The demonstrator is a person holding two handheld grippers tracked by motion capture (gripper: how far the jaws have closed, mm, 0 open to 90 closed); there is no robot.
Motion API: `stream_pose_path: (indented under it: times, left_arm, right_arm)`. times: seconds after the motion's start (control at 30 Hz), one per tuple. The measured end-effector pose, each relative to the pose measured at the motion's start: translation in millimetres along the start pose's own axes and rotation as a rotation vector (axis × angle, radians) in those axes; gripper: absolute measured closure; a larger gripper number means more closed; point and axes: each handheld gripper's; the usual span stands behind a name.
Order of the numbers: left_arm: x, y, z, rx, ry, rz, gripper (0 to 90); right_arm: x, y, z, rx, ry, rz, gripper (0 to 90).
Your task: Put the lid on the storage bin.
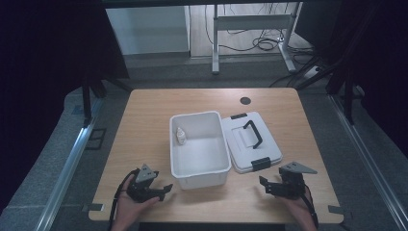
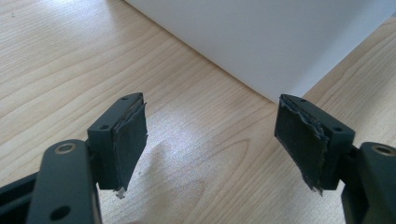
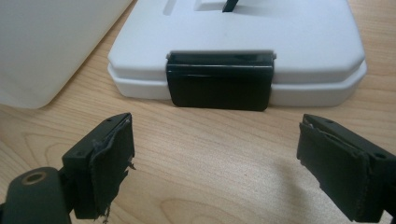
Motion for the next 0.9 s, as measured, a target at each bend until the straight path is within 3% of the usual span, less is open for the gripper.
stream_pose_path:
  times: [0.17,0.27,0.4,0.47,0.53,0.9]
  left_arm:
    - [0.5,-0.3,-0.5,0.002,0.002,0.001,25.6]
    - [0.8,-0.3,-0.5,0.002,0.003,0.001,25.6]
    - [0.8,-0.5,-0.5,0.004,0.004,0.003,25.6]
    - [0.2,-0.6,-0.8,0.009,0.000,0.007,25.6]
    - [-0.9,-0.4,-0.9,0.008,-0.006,0.010,25.6]
    - [3.6,-5.3,-2.4,0.015,0.011,0.004,25.6]
  right_arm:
    - [-0.1,-0.6,-0.4,0.005,0.008,0.008,11.5]
    - [3.5,0.1,-1.0,0.003,0.026,0.058,12.7]
    - [6.9,-0.1,-0.6,-0.019,0.044,0.055,13.0]
    - [8.4,1.3,-0.3,-0.027,0.020,0.082,16.4]
    - [10.0,0.5,-0.8,-0.003,0.006,0.108,16.6]
    - [10.0,-2.9,2.2,0.013,-0.023,0.118,16.6]
Point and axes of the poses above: each handheld gripper's, and its own axes: x roughly backward along the jaws, z roughly out of its top, y roughly to its right, and after that the axes turned 15 degrees about -y, right-handed
